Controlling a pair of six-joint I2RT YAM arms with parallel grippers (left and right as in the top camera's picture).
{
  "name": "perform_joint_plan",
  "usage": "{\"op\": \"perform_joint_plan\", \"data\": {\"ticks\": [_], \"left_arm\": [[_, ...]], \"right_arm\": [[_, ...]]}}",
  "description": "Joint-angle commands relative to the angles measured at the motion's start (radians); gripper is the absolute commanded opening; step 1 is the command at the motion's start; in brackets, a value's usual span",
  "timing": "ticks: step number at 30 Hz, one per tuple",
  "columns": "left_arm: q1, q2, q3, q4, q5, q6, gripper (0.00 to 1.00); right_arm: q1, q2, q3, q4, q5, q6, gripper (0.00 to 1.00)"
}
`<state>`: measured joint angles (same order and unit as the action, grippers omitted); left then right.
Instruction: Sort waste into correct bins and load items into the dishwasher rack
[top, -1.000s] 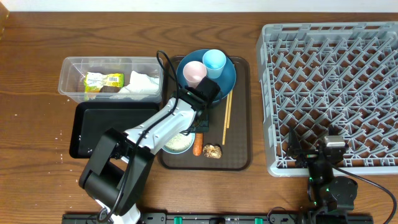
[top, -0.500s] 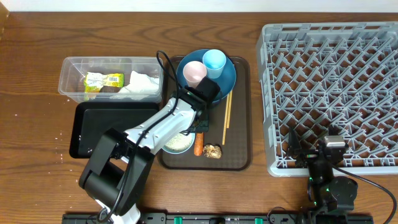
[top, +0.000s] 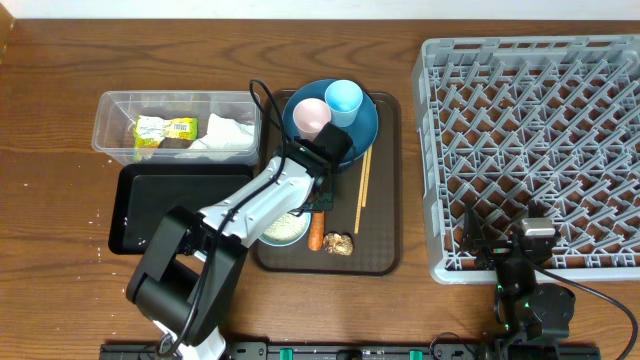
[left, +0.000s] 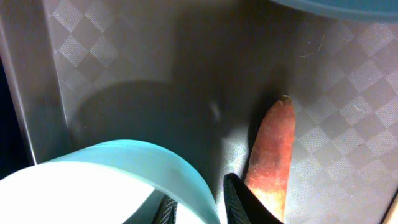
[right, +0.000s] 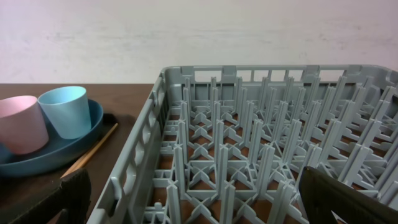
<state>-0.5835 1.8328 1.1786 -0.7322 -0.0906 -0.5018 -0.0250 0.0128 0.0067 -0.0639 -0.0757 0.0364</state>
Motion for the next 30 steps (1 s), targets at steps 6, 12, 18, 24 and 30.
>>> {"op": "perform_joint_plan", "data": {"ticks": [6, 12, 18, 24, 30], "left_arm": [[0.013, 0.036, -0.011, -0.011, -0.051, -0.009, 0.27], [0.013, 0.036, -0.011, -0.03, -0.026, -0.008, 0.27], [0.013, 0.036, -0.011, -0.04, -0.009, -0.008, 0.27], [0.013, 0.036, -0.011, -0.053, 0.011, -0.008, 0.27], [0.013, 0.035, -0.011, -0.064, 0.024, -0.009, 0.27]], "right_arm": [[0.0, -0.003, -0.001, -0.004, -0.003, -0.016, 0.99], [0.0, -0.003, -0.001, -0.004, -0.003, -0.016, 0.99], [0.0, -0.003, -0.001, -0.004, -0.003, -0.016, 0.99], [0.0, -0.003, -0.001, -0.004, -0.003, -0.016, 0.99], [0.0, -0.003, -0.001, -0.004, -0.003, -0.016, 0.99]]}}
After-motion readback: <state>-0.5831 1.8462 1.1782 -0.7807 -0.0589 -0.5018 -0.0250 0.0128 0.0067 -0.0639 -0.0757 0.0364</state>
